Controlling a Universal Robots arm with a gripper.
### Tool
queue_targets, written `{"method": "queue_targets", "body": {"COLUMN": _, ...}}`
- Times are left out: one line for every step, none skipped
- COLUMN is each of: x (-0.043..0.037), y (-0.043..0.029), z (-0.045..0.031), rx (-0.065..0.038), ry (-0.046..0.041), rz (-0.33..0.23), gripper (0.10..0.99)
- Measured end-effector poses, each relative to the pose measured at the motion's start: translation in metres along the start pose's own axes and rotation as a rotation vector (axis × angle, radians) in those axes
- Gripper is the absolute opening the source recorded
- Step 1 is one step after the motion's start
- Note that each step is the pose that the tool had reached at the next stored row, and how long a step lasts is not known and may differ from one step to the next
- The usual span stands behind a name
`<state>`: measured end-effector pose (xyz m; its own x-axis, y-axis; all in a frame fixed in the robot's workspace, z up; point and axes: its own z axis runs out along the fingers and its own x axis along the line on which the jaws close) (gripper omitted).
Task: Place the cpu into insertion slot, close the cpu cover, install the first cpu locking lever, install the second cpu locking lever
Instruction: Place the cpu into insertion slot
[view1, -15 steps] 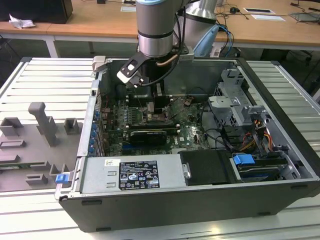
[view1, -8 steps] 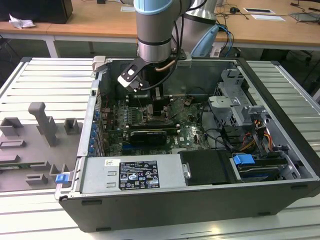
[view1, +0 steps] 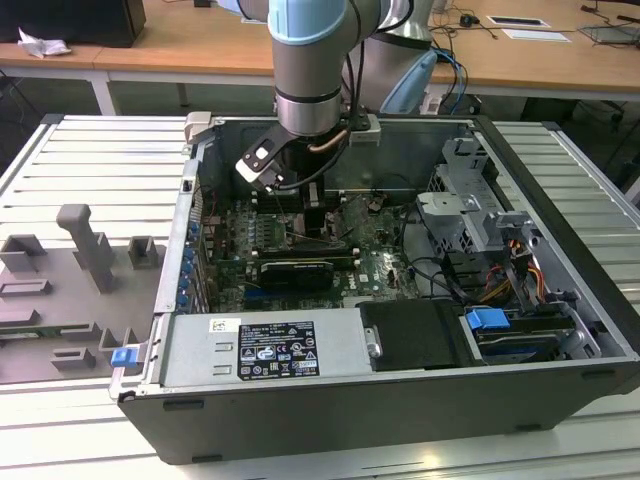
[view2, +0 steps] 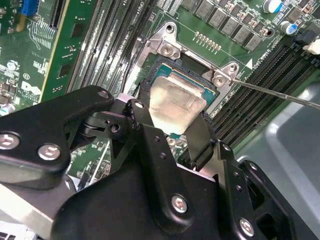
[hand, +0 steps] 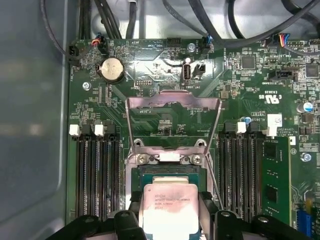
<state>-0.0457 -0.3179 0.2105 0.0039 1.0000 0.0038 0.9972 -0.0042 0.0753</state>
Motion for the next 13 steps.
{"method": "queue_targets", "body": {"x": 0.0, "y": 0.0002, "z": 0.0003, "rx": 0.0, "ry": -0.0002, "rz": 0.003, "gripper": 0.529}}
{"method": "queue_targets", "body": {"x": 0.0, "y": 0.0005, "z": 0.0008, "rx": 0.0, "ry": -0.0006, "rz": 0.009, "gripper": 0.529}}
{"method": "queue_targets", "body": {"x": 0.0, "y": 0.0006, "z": 0.0012, "rx": 0.0, "ry": -0.0008, "rz": 0.012, "gripper": 0.529}}
{"method": "queue_targets", "body": {"x": 0.0, "y": 0.0005, "z": 0.0024, "rx": 0.0, "ry": -0.001, "rz": 0.014, "gripper": 0.529}}
{"method": "queue_targets", "body": {"x": 0.0, "y": 0.0005, "z": 0.003, "rx": 0.0, "ry": -0.0009, "rz": 0.014, "gripper": 0.529}}
{"method": "queue_targets", "body": {"x": 0.0, "y": 0.0005, "z": 0.0036, "rx": 0.0, "ry": -0.0009, "rz": 0.014, "gripper": 0.529}}
{"method": "queue_targets", "body": {"x": 0.0, "y": 0.0004, "z": 0.0046, "rx": 0.0, "ry": -0.0009, "rz": 0.014, "gripper": 0.529}}
{"method": "queue_targets", "body": {"x": 0.0, "y": 0.0003, "z": 0.0053, "rx": 0.0, "ry": -0.001, "rz": 0.014, "gripper": 0.529}}
{"method": "queue_targets", "body": {"x": 0.0, "y": 0.0003, "z": 0.0058, "rx": 0.0, "ry": -0.001, "rz": 0.014, "gripper": 0.529}}
{"method": "queue_targets", "body": {"x": 0.0, "y": 0.0005, "z": 0.0062, "rx": 0.0, "ry": -0.001, "rz": 0.014, "gripper": 0.529}}
{"method": "queue_targets", "body": {"x": 0.0002, "y": 0.0009, "z": 0.0065, "rx": 0.0, "ry": -0.0011, "rz": 0.014, "gripper": 0.529}}
{"method": "queue_targets", "body": {"x": 0.0001, "y": 0.0009, "z": 0.0068, "rx": 0.0, "ry": -0.0011, "rz": 0.013, "gripper": 0.529}}
{"method": "queue_targets", "body": {"x": 0.0003, "y": 0.0009, "z": 0.0073, "rx": 0.0, "ry": -0.0008, "rz": 0.011, "gripper": 0.529}}
